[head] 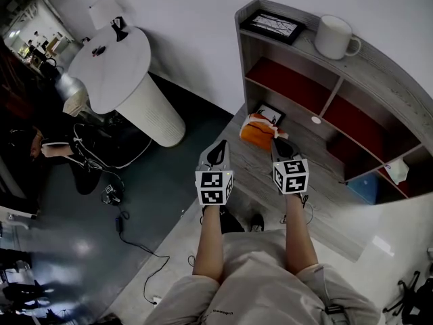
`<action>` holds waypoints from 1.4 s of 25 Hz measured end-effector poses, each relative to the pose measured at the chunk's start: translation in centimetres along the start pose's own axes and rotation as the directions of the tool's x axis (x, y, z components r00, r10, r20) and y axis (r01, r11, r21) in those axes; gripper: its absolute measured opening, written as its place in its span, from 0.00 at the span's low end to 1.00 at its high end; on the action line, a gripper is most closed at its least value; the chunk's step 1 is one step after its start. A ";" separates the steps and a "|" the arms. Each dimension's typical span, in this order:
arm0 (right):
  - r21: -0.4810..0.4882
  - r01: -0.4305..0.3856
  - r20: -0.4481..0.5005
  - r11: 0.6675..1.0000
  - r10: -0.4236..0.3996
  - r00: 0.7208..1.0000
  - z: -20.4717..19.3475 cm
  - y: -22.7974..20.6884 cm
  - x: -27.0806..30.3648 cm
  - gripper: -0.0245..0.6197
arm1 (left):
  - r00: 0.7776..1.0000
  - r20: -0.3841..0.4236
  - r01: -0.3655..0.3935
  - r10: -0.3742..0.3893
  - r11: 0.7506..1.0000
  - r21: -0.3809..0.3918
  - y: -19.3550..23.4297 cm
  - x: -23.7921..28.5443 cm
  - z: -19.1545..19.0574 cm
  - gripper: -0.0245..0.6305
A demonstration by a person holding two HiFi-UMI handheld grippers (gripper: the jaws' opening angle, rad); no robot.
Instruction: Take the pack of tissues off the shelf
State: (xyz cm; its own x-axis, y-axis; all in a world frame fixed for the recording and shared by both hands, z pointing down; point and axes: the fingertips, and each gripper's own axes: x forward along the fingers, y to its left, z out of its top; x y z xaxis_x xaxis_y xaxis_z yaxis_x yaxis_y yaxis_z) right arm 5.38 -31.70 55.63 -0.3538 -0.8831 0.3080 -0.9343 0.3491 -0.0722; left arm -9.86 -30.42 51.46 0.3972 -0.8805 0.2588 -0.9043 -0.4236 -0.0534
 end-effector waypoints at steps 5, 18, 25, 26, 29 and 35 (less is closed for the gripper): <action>-0.007 0.001 -0.001 1.000 -0.001 1.000 0.2 -0.1 0.3 0.07 | 1.000 -0.005 -0.004 0.004 1.000 -0.018 0.7 0.2 -0.2 0.05; -0.021 0.002 0.001 1.000 -0.002 1.000 0.1 -0.5 -0.1 0.07 | 1.000 -0.022 -0.002 0.001 1.000 -0.028 0.8 0.0 -1.6 0.05; -0.024 -0.006 0.001 1.000 0.006 1.000 0.3 -0.4 0.0 0.07 | 1.000 -0.011 -0.004 0.004 0.999 -0.031 0.7 -0.1 -1.4 0.05; -0.026 -0.007 0.000 1.000 0.007 1.000 0.3 -0.3 0.0 0.07 | 1.000 -0.010 -0.006 0.006 0.999 -0.032 0.8 -0.1 -1.3 0.05; -0.027 -0.012 -0.001 1.000 0.012 1.000 0.3 -0.3 0.2 0.07 | 1.000 -0.009 -0.010 0.009 0.999 -0.033 0.9 -0.2 -1.4 0.05; -0.035 -0.018 -0.003 0.999 0.018 1.000 0.5 0.0 0.2 0.07 | 1.000 -0.012 -0.013 0.012 0.999 -0.039 1.2 -0.3 -1.6 0.05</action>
State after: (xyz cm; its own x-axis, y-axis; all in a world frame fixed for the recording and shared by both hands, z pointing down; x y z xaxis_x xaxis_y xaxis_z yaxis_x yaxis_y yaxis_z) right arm 5.24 -32.06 55.25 -0.3704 -0.8758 0.3093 -0.9256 0.3759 -0.0442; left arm -11.28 -30.33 52.87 0.3841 -0.8829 0.2700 -0.9147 -0.4037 -0.0188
